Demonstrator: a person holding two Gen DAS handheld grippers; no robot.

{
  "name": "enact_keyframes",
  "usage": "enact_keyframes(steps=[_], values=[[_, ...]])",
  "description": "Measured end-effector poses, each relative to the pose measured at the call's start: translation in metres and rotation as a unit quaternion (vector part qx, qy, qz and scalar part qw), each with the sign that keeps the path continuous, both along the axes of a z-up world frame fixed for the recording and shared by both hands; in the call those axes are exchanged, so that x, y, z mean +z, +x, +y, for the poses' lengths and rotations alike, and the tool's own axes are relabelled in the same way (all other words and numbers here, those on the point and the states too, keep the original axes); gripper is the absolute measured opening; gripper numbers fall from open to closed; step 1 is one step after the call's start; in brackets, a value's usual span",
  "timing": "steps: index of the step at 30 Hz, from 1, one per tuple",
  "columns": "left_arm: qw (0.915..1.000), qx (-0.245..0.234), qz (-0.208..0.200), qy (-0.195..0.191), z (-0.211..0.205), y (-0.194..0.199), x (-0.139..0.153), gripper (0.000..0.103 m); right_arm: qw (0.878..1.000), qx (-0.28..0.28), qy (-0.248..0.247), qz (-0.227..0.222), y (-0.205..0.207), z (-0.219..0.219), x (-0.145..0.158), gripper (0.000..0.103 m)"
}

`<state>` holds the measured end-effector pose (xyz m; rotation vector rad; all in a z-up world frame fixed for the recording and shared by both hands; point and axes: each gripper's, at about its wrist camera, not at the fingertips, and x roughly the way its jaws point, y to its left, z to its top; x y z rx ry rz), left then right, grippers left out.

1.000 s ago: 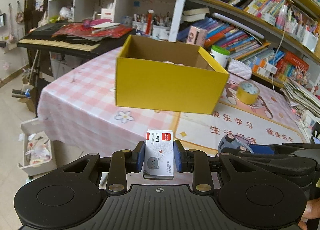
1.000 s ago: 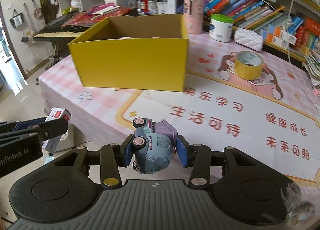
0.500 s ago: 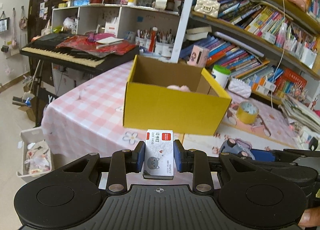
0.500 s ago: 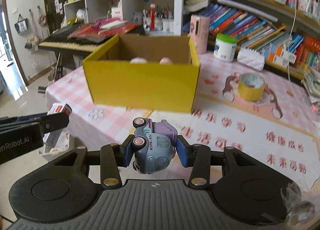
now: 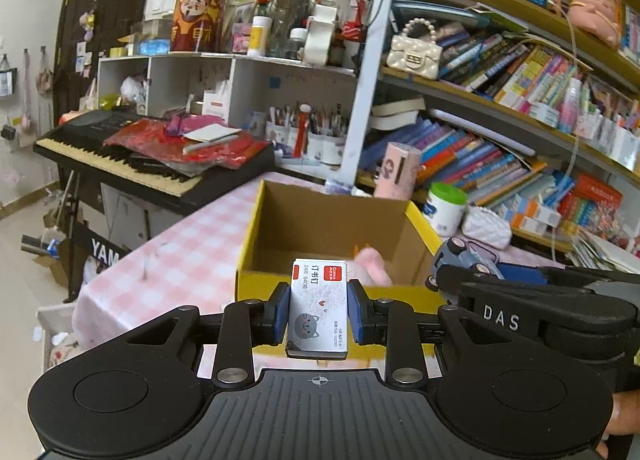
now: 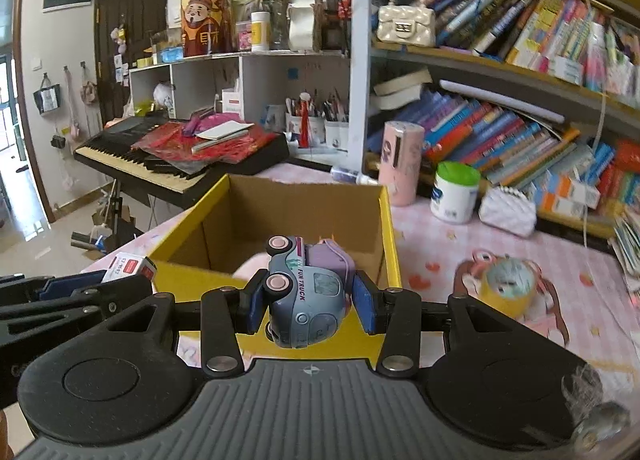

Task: Organize objects
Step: 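Carry the white card and grey toy car with both grippers over the yellow box, then lower into the box and open the left gripper while the right gripper releases the car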

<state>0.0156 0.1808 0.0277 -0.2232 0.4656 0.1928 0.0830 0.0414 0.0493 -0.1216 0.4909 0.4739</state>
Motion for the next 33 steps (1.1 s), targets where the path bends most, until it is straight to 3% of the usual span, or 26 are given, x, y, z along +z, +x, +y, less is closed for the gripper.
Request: enact_keyframes(steps=[14, 21, 33], values=[[0.9986, 0.028, 0.034, 0.027, 0.005, 0.073, -0.015, 0.028, 0.998, 0.044, -0.041, 0.019, 0.085, 0.028, -0.029, 0.042], [0.9961, 0.036, 0.065, 0.046, 0.003, 0.091, -0.029, 0.028, 0.994, 0.073, -0.067, 0.045, 0.107, 0.038, -0.055, 0.042], [0.9932, 0.035, 0.09, 0.065, -0.003, 0.119, -0.038, 0.028, 0.989, 0.116, -0.07, 0.052, 0.134, 0.041, -0.066, 0.042]])
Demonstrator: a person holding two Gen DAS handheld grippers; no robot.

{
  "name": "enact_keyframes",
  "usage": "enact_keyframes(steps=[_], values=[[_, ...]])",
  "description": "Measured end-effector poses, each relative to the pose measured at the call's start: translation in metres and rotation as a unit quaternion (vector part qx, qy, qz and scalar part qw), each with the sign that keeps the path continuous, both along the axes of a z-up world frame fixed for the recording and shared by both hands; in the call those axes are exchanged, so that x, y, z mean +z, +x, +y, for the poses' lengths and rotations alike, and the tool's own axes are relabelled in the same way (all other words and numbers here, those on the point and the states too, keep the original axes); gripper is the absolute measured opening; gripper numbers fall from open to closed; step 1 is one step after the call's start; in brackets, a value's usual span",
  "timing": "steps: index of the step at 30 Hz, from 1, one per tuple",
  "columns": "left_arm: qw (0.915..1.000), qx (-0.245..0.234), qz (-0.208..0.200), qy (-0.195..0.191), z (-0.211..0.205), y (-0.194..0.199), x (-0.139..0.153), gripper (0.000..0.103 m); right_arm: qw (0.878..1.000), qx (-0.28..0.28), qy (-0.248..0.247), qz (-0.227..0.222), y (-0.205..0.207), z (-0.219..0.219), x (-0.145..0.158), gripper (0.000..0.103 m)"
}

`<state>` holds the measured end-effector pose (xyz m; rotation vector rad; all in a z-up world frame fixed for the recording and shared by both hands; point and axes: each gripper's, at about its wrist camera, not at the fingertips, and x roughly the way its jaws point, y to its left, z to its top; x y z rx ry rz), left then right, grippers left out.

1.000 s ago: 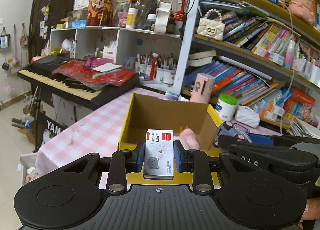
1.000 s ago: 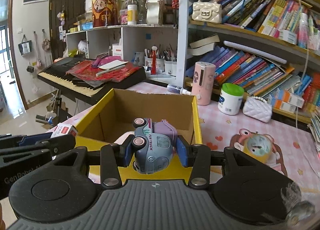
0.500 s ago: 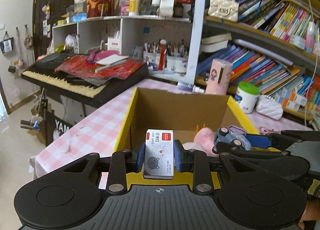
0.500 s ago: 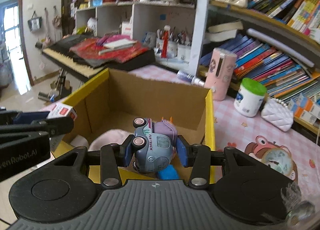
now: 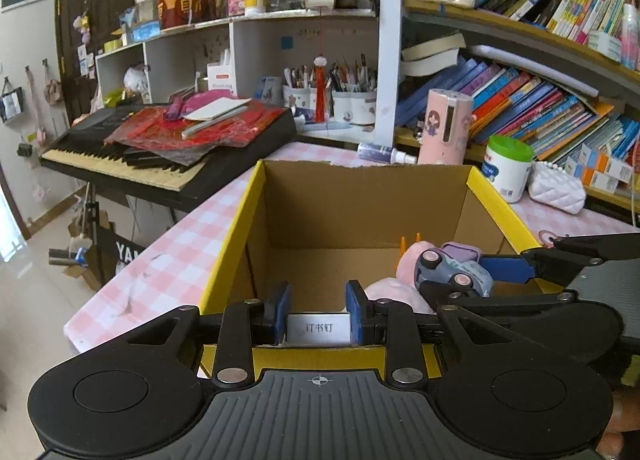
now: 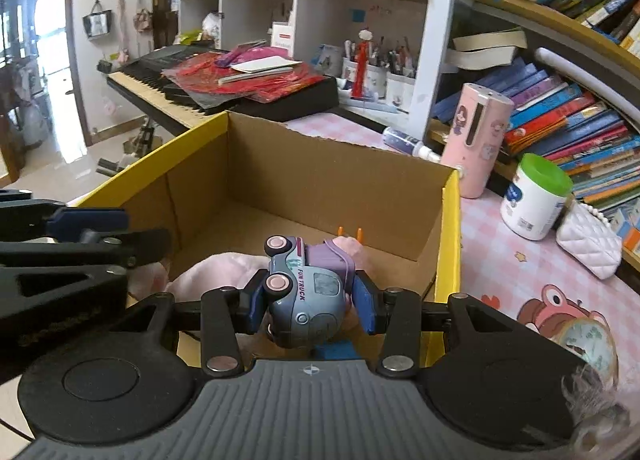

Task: Organize objects
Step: 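Lower into the box and open the left gripper while the right gripper releases the car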

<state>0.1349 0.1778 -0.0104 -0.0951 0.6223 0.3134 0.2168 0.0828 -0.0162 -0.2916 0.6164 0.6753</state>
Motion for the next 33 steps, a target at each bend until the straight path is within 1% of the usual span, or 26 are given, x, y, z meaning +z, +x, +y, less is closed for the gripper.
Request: enact_keyframes(steps=[3, 6, 8, 21, 23, 26, 28, 29, 30, 33], values=[[0.9999, 0.005, 0.014, -0.004, 0.002, 0.006, -0.005, 0.027, 0.999, 0.009, 0.014, 0.028, 0.007, -0.005, -0.001, 0.042], [0.9997, 0.01, 0.02, 0.009, 0.0, 0.009, -0.01, 0.027, 0.999, 0.021, 0.015, 0.027, 0.007, -0.005, -0.001, 0.043], [0.9996, 0.015, 0.021, 0.006, 0.002, 0.01, -0.01, 0.027, 0.999, 0.026, 0.017, 0.027, 0.008, -0.005, -0.001, 0.043], [0.999, 0.035, 0.021, 0.018, -0.002, 0.01, -0.01, 0.03, 0.998, 0.046, 0.023, 0.026, 0.01, -0.007, -0.002, 0.044], [0.9989, 0.038, 0.018, 0.018, -0.002, 0.008, -0.008, 0.031, 0.999, 0.045, 0.02, 0.023, 0.008, -0.007, -0.001, 0.046], [0.999, 0.041, 0.011, 0.014, -0.001, 0.005, -0.006, 0.036, 0.999, 0.037, 0.019, 0.023, 0.007, -0.007, 0.0, 0.047], [0.9991, 0.039, 0.003, 0.014, -0.003, 0.001, -0.004, 0.043, 0.999, 0.026, 0.024, 0.027, 0.008, -0.01, 0.002, 0.047], [0.9991, 0.039, -0.003, 0.015, -0.004, -0.001, -0.002, 0.045, 0.999, 0.022, 0.027, 0.029, 0.008, -0.012, 0.003, 0.048], [0.999, 0.041, -0.009, 0.017, -0.004, -0.003, -0.001, 0.049, 0.999, 0.018, 0.031, 0.028, 0.008, -0.014, 0.005, 0.048], [0.9985, 0.046, -0.024, 0.018, -0.005, -0.009, 0.004, 0.055, 0.999, 0.009, 0.038, 0.018, 0.003, -0.018, 0.011, 0.05]])
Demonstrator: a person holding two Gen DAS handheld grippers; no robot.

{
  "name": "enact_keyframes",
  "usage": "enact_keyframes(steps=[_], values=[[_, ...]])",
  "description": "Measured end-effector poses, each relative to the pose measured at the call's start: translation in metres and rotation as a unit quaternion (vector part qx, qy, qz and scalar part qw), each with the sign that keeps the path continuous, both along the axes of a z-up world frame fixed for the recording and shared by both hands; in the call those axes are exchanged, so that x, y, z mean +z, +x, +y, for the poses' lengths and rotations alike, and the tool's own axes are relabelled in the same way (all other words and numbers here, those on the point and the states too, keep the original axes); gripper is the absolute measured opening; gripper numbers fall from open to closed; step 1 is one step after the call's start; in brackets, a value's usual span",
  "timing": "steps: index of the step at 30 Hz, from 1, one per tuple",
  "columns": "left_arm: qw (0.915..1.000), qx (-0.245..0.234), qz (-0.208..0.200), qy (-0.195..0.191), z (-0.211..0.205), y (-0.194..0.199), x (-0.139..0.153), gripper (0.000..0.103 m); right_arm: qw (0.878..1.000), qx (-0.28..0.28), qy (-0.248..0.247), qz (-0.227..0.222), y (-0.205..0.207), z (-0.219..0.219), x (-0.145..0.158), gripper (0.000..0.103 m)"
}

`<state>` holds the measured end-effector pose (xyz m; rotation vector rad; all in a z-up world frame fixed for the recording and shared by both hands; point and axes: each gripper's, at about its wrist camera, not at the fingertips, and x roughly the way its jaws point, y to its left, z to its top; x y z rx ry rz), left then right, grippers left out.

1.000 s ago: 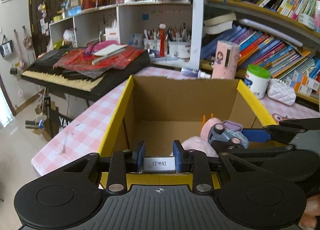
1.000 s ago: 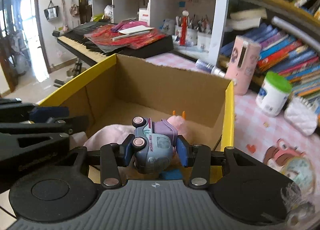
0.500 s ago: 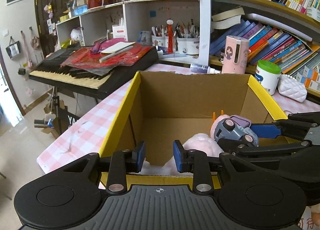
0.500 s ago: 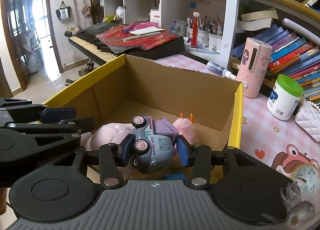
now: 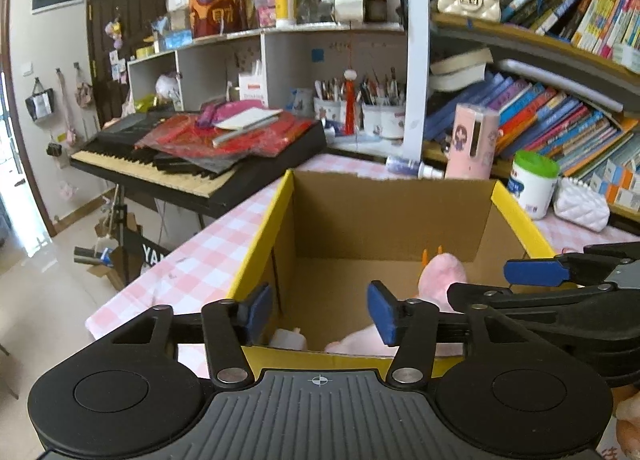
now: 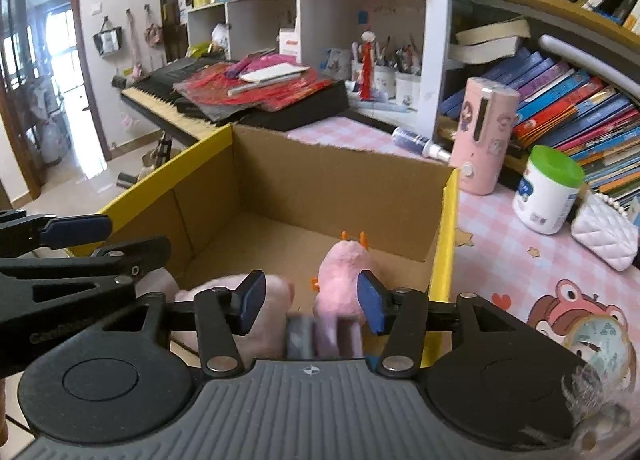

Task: Organize objects
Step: 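Lower into the box and open the left gripper while the right gripper releases the car, then withdraw both grippers from the box toward the yellow tape roll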

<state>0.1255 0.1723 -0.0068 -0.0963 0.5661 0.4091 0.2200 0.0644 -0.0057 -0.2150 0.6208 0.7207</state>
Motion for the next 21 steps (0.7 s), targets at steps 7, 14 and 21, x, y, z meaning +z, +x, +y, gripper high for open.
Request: enact_keyframes(steps=[7, 14, 21], values=[[0.9997, 0.003, -0.023, -0.005, -0.004, -0.016, 0.009, 0.063, 1.0, -0.018, 0.013, -0.022, -0.017, -0.011, 0.012, 0.053], [0.9991, -0.007, -0.04, -0.015, -0.009, -0.033, 0.016, 0.065, 0.998, -0.038, 0.021, -0.048, -0.039, -0.025, 0.023, 0.057], [0.9985, -0.02, -0.049, -0.014, -0.014, -0.053, 0.018, 0.071, 0.995, -0.074, 0.028, -0.067, -0.061, -0.039, 0.029, 0.06]])
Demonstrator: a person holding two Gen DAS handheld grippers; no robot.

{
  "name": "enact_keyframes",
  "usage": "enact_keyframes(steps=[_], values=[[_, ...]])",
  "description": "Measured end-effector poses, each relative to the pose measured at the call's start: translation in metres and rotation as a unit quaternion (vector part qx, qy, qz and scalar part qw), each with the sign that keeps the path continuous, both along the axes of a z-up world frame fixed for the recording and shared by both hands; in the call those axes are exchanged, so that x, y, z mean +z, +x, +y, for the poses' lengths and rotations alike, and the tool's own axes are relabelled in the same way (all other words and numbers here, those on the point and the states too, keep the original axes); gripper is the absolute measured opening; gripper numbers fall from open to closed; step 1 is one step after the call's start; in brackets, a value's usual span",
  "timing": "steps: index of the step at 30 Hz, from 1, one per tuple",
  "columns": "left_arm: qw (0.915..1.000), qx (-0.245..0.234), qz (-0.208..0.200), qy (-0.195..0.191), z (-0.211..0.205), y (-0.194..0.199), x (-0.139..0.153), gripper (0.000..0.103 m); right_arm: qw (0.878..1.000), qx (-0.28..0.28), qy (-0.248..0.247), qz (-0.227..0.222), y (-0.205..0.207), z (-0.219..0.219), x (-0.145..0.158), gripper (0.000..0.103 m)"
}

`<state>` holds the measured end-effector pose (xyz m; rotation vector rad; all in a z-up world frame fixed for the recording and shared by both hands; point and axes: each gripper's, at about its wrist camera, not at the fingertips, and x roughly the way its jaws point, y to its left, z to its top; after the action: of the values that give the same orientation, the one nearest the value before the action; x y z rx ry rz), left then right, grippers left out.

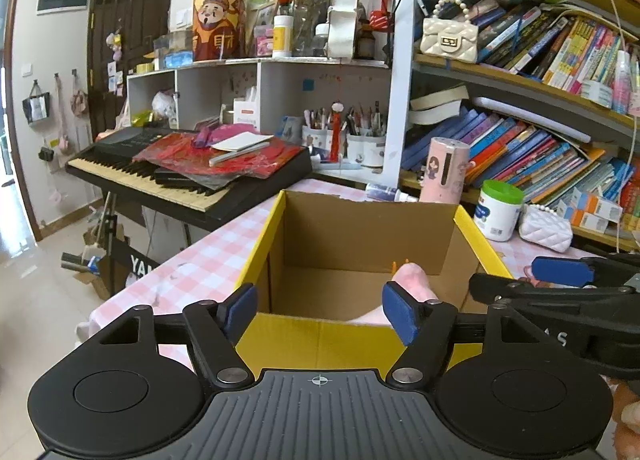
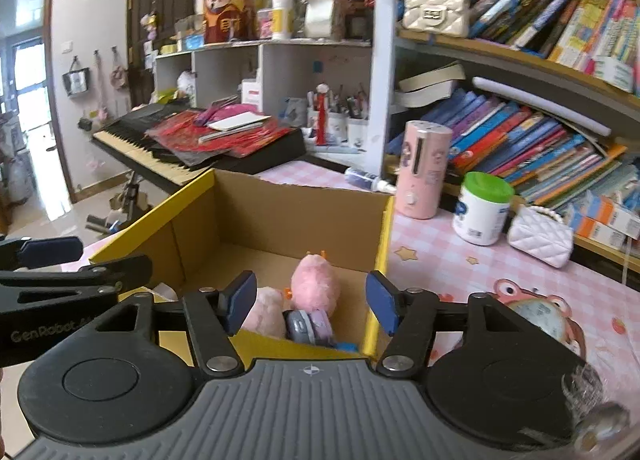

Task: Organize objects
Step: 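Withdraw both grippers from the box toward the yellow tape roll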

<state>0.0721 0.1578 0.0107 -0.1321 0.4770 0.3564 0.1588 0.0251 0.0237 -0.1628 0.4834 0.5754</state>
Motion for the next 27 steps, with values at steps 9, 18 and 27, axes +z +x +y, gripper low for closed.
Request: enact_keyframes(steps=[9, 18, 27], values=[[0.9998, -0.016, 0.003, -0.01, -0.004, -0.035, -0.004, 0.072, 0.999, -0.046, -0.012, 0.0, -0.039, -0.013, -0.004, 0.063], [0.9987, -0.014, 0.043, -0.023, -0.008, -0.075, -0.017, 0.082, 0.995, -0.079, -0.061, 0.018, -0.09, -0.019, -0.024, 0.078], [0.9956, -0.03, 0.086, -0.022, -0.017, -0.102, -0.03, 0.089, 0.985, -0.137, -0.092, 0.049, -0.122, -0.034, -0.044, 0.093]])
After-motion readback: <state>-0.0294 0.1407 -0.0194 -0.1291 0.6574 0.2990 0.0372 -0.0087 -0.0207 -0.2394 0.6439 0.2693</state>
